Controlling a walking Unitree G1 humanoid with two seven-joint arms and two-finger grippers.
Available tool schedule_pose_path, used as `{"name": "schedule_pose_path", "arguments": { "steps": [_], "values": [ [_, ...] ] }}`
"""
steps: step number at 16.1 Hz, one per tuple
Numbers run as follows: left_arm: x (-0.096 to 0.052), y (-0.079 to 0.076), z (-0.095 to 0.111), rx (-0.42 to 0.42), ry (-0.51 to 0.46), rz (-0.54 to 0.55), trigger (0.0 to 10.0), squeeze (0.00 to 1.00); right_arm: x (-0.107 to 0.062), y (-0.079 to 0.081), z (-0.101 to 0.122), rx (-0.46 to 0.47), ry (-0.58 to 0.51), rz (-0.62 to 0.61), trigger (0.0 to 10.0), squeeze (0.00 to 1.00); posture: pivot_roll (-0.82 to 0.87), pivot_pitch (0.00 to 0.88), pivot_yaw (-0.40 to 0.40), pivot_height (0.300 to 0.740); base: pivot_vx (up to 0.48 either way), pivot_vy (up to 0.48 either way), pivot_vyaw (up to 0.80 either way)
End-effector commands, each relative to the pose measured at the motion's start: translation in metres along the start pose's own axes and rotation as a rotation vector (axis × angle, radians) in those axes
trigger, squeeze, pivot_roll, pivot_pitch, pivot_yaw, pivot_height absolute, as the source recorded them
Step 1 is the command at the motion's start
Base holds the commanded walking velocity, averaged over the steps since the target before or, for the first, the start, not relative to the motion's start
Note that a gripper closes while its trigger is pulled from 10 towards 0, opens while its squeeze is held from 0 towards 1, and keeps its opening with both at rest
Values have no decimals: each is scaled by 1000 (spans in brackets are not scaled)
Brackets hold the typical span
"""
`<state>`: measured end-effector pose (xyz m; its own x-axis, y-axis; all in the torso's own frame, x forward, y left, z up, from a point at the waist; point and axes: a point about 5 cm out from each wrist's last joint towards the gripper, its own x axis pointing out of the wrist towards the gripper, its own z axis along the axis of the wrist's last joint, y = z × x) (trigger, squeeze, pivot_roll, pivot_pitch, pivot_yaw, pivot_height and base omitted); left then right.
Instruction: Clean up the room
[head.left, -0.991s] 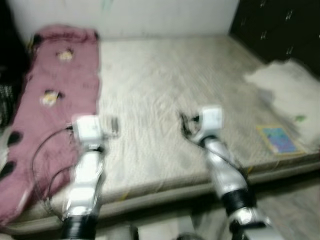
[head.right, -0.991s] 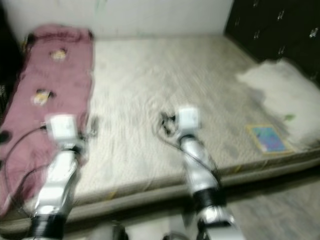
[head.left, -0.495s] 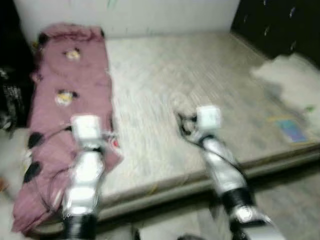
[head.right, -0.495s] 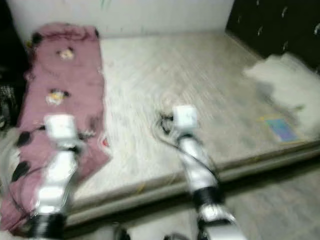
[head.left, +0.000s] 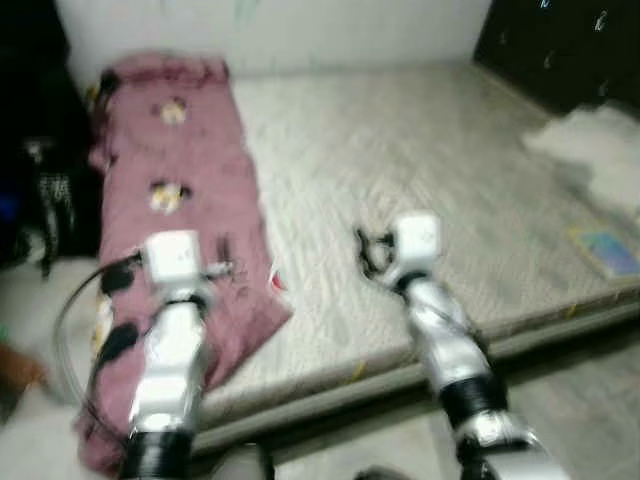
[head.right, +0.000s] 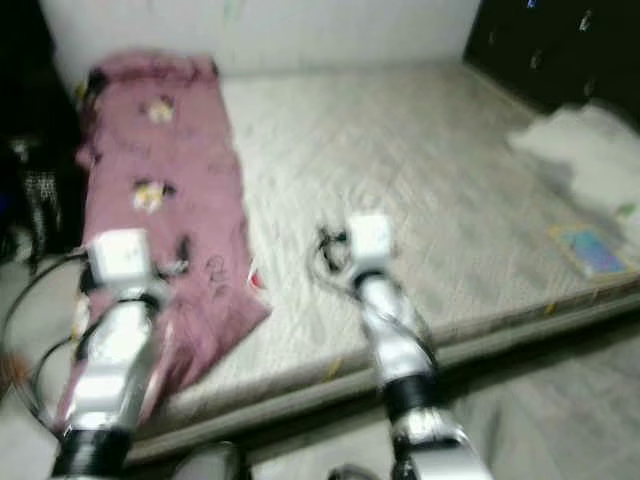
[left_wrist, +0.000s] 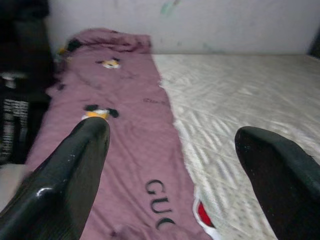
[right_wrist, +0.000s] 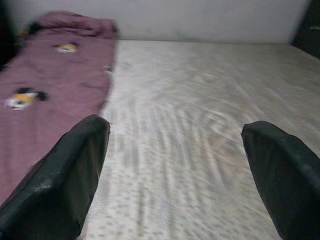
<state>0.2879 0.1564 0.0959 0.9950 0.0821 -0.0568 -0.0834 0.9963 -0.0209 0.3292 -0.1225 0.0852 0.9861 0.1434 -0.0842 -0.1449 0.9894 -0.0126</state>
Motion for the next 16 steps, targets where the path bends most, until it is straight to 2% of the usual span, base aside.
{"name": "schedule_pose_path", "arguments": {
  "steps": [1,6,9,12,13,16],
  "values": [
    [2,8,3,22,-6,22,10000,0,3,6,7,5,-23,16,10000,0,128,0,-44,740,0,480,0],
    [2,8,3,32,-20,28,10000,0,3,6,7,1,-31,19,10000,0,126,0,-44,740,0,480,0],
    [3,7,14,79,-102,43,10000,0,4,6,8,8,-33,22,10000,0,128,0,-45,740,0,0,0],
    [3,8,14,67,-115,54,10000,0,4,6,8,10,-33,23,10000,0,122,0,-42,740,0,0,0],
    [4,9,17,97,-123,64,10000,0,5,7,11,-7,-48,31,10000,0,122,0,-42,740,0,0,0],
    [7,11,22,103,-140,69,10000,0,5,10,15,-29,-76,48,10000,0,115,0,-39,740,0,0,706]
  ]
}}
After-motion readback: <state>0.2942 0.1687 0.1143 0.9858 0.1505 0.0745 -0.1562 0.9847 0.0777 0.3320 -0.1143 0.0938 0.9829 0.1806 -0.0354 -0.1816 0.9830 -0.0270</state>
